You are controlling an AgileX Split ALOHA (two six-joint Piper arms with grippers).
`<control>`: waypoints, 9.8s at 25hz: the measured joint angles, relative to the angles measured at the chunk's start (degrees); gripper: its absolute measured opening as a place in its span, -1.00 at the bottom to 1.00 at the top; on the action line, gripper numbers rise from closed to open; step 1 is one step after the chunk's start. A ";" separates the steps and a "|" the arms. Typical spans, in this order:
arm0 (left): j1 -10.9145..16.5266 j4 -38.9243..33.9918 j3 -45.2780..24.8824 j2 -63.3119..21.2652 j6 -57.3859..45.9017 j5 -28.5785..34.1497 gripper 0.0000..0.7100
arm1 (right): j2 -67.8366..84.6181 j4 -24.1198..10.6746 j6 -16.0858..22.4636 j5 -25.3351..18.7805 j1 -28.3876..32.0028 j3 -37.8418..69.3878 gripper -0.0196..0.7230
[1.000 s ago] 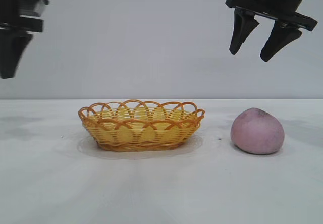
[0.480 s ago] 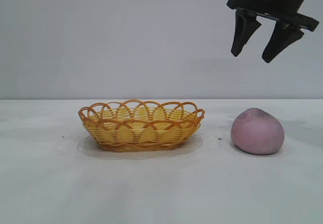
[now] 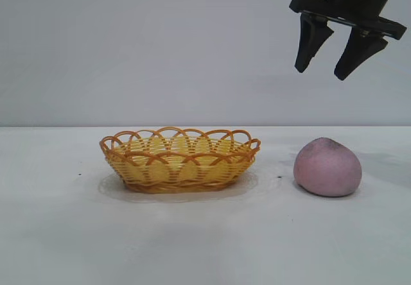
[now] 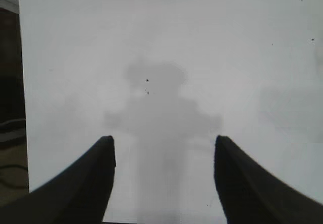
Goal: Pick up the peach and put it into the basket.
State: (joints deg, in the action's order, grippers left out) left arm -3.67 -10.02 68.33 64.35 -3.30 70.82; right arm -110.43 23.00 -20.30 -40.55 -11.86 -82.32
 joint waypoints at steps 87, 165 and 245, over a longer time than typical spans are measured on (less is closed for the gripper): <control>4.32 10.54 -40.57 -65.46 5.74 -6.58 0.18 | 8.01 -7.10 0.00 -27.71 -7.13 0.00 0.25; 4.32 10.54 -40.57 -65.46 5.74 -6.58 0.18 | -18.27 -10.46 -1.29 -29.84 -25.31 -25.66 -0.16; 4.32 10.54 -40.57 -65.46 5.84 -6.58 0.18 | 32.96 -21.16 15.05 -30.96 7.84 4.81 -0.16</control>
State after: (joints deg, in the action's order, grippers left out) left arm 0.65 0.52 27.77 -1.11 2.55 64.24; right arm -77.48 1.85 -5.25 -71.51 -4.02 -77.51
